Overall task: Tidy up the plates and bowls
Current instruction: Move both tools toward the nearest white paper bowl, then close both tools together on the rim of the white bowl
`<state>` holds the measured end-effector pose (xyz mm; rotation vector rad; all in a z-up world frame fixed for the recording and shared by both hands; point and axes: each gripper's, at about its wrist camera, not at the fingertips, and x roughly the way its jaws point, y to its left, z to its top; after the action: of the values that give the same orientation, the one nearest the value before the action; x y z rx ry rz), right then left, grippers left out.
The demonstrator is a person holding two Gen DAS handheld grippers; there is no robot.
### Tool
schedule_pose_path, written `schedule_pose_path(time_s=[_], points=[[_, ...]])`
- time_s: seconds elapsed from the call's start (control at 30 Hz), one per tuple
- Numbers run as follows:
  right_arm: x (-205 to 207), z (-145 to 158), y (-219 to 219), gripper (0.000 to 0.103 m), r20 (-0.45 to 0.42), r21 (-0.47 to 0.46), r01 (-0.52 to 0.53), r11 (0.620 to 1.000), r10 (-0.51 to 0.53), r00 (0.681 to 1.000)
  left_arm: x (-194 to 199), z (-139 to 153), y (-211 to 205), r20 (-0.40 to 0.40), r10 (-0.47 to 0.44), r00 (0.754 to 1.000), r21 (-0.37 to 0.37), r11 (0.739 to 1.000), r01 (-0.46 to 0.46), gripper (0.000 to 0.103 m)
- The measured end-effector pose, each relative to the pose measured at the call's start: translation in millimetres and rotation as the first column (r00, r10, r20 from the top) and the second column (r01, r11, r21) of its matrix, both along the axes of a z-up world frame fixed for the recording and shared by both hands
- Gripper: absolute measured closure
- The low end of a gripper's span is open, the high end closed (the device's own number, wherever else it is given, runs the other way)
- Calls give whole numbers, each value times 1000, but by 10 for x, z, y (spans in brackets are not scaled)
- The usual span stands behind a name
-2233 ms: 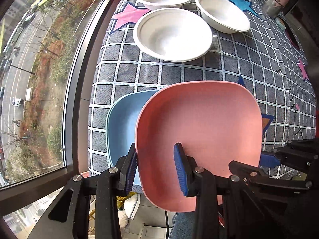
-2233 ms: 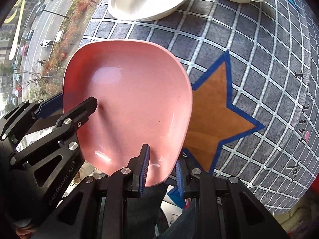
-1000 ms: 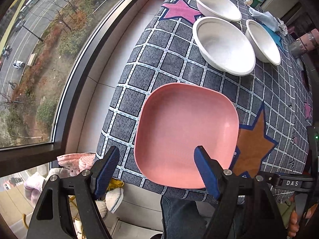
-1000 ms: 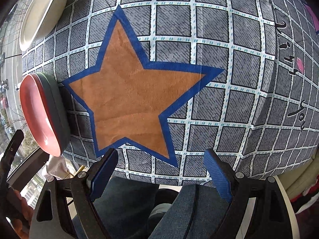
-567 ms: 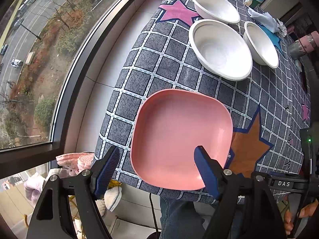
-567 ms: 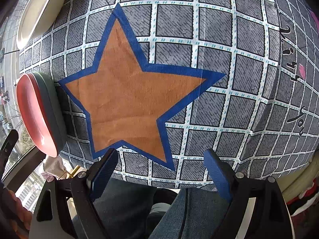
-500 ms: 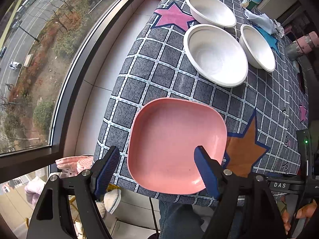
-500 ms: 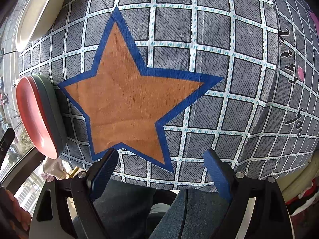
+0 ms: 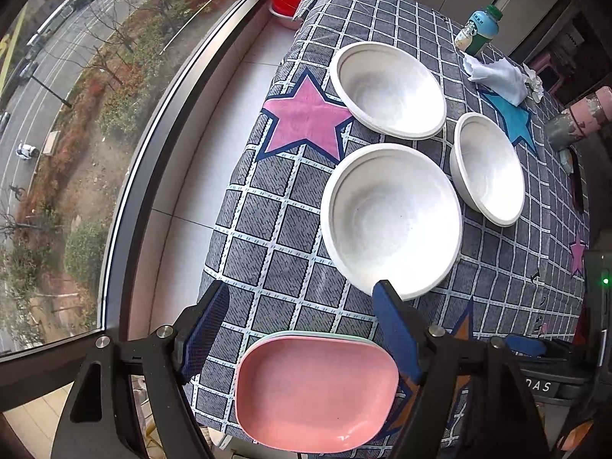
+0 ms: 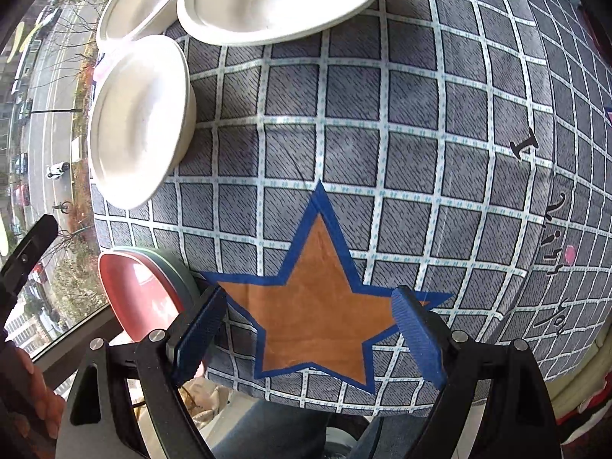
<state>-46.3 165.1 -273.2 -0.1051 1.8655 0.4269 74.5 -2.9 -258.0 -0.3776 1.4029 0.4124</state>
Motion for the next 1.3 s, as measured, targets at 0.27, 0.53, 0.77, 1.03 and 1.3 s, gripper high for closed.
schedule_pose_path(time_s=[0.27, 0.53, 0.77, 1.03, 1.3], points=[[308, -38, 468, 14, 36, 38, 14, 999, -15, 999, 379, -329, 164, -50, -4, 999, 24, 1000, 5, 23], [426, -321, 729, 14, 23, 44, 87, 995, -89, 996, 663, -669, 209, -88, -32, 996, 37, 999, 35, 23], [388, -441, 931, 32, 46, 56, 119, 991, -122, 991, 760, -865, 104, -94, -76, 993, -49, 996, 72, 73], [180, -512, 1049, 83, 12, 90, 83, 992, -84, 996, 758, -830, -349, -120, -187, 975, -8, 982, 187, 80], [54, -500, 526, 83, -4, 45, 98, 994, -98, 995, 669, -913, -1167, -158, -317, 935, -30, 948, 316, 79]])
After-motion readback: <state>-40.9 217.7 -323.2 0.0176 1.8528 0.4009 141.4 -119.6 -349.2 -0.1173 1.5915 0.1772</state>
